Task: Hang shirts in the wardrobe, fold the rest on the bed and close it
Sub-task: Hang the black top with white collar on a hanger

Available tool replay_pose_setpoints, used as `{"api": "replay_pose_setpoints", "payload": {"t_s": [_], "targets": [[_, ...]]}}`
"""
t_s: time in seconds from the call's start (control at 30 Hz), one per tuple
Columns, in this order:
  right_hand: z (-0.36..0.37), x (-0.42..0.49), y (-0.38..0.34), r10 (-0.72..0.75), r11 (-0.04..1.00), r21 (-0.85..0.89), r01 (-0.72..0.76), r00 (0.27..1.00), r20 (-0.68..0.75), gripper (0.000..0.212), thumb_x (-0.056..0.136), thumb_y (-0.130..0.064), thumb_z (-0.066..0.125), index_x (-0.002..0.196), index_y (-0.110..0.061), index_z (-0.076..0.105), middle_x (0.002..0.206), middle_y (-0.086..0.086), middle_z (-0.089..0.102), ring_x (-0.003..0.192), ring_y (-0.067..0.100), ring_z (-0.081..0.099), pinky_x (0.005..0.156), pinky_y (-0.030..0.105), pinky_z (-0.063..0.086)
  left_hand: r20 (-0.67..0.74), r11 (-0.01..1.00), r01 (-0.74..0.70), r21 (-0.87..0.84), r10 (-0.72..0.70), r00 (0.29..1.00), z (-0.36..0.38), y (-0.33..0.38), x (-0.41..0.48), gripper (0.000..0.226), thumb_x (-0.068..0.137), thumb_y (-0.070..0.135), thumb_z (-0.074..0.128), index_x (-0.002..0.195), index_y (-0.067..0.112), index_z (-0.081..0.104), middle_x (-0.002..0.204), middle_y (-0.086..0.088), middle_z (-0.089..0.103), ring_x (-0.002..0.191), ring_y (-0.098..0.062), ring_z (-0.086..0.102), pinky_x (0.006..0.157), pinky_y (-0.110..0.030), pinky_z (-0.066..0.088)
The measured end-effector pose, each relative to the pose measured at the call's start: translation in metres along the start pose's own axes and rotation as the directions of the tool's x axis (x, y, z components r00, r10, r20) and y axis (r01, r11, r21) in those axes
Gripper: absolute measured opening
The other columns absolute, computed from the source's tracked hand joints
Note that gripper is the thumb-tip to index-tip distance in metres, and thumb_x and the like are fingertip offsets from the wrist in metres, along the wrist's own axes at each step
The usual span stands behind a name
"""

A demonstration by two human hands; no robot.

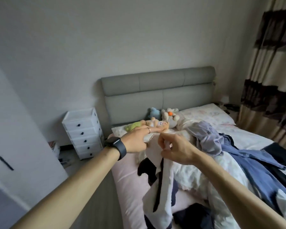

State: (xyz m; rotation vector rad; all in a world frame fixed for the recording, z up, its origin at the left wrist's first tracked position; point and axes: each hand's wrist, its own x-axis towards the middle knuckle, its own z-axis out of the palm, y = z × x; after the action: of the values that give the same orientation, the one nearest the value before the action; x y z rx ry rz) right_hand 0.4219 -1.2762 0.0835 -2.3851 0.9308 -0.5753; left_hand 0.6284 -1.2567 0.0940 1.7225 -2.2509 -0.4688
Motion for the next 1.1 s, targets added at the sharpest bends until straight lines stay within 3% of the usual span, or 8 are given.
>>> {"api": "replay_pose_setpoints", "payload": {"t_s": [0.1,0.2,0.33,0.53,0.67,0.8,0.97,1.1], "targets": [[0.016,0.002,-0.026,-0.046,0.999,0.002,0.046,0.995,0.088,0.036,0.072,-0.003,0.066,0.083,-0.034,0.053,0.077,-0.014,0.054,0.071,-0.001,0.049,0.063,0.015,0.04,0.141,0.951,0.181,-0.251,-0.149,0.979,0.001,-0.018,-0.046,0.043,0.077,0.023,0.073,0.118,0.015,0.066,0.11,0.002,0.068,0.105,-0.015,0.059,0.094,-0.03,0.043],[0.04,0.002,-0.049,-0.095,0.994,0.063,0.09,0.993,0.071,0.051,0.076,-0.002,0.065,0.113,-0.035,0.055,0.09,-0.01,0.06,0.078,0.006,0.055,0.066,0.015,0.043,-0.055,0.943,0.21,-0.258,-0.231,0.971,0.003,-0.03,-0.096,0.03,0.087,0.04,0.072,0.092,0.011,0.067,0.081,0.003,0.061,0.076,-0.012,0.055,0.072,-0.02,0.043],[0.101,-0.006,-0.079,-0.161,0.981,0.12,0.154,0.986,0.049,0.057,0.084,-0.024,0.074,0.13,-0.043,0.045,0.096,-0.017,0.057,0.087,0.002,0.056,0.072,0.009,0.043,-0.27,0.929,0.21,-0.304,-0.296,0.916,0.012,-0.049,-0.195,0.032,0.092,0.036,0.069,0.065,0.036,0.052,0.057,0.018,0.046,0.055,-0.001,0.042,0.053,-0.018,0.03],[0.235,-0.032,-0.103,-0.202,0.969,-0.061,0.241,0.907,0.369,0.036,0.079,-0.042,0.077,0.11,-0.028,0.064,0.103,-0.008,0.065,0.097,0.018,0.061,0.076,0.022,0.039,-0.498,0.815,0.318,-0.485,-0.556,0.666,0.002,-0.077,-0.352,0.039,0.095,0.026,0.067,0.064,0.024,0.043,0.054,0.02,0.046,0.053,0.001,0.04,0.054,-0.016,0.031],[0.304,-0.031,-0.136,-0.23,0.97,-0.025,0.242,0.945,0.234,0.011,0.095,-0.027,0.065,0.098,-0.017,0.061,0.089,0.006,0.067,0.081,0.033,0.063,0.064,0.032,0.035,-0.544,0.793,0.412,-0.448,-0.608,0.578,-0.011,-0.079,-0.429,0.036,0.094,0.03,0.066,0.065,0.025,0.045,0.054,0.017,0.042,0.055,-0.003,0.035,0.055,-0.02,0.029],[0.332,-0.026,-0.206,-0.311,0.944,0.177,0.28,0.933,0.183,0.019,0.103,-0.041,0.05,0.09,-0.049,0.038,0.072,-0.013,0.059,0.063,0.014,0.059,0.053,0.021,0.038,-0.621,0.708,0.516,-0.482,-0.692,0.368,-0.024,-0.078,-0.525,0.032,0.095,0.034,0.063,0.077,0.013,0.048,0.06,0.014,0.041,0.057,-0.005,0.037,0.056,-0.023,0.03],[0.349,-0.007,-0.294,-0.388,0.836,0.456,0.307,0.917,0.096,0.02,0.102,-0.042,0.053,0.085,-0.035,0.06,0.083,-0.021,0.064,0.076,0.001,0.059,0.066,0.008,0.041,-0.504,0.48,0.61,-0.63,-0.851,0.149,-0.026,-0.073,-0.625,0.04,0.086,0.023,0.077,0.114,0.023,0.049,0.103,-0.008,0.067,0.098,-0.026,0.064,0.092,-0.042,0.051],[0.368,0.01,-0.353,-0.442,0.764,0.587,0.267,0.88,0.175,0.023,0.103,-0.039,0.05,0.085,-0.029,0.06,0.072,-0.021,0.059,0.068,-0.002,0.051,0.068,0.013,0.041,-0.427,0.46,0.622,-0.634,-0.878,0.214,-0.025,-0.058,-0.669,0.036,0.086,0.014,0.076,0.115,0.03,0.063,0.101,0.005,0.076,0.099,-0.016,0.07,0.092,-0.033,0.053]]}}
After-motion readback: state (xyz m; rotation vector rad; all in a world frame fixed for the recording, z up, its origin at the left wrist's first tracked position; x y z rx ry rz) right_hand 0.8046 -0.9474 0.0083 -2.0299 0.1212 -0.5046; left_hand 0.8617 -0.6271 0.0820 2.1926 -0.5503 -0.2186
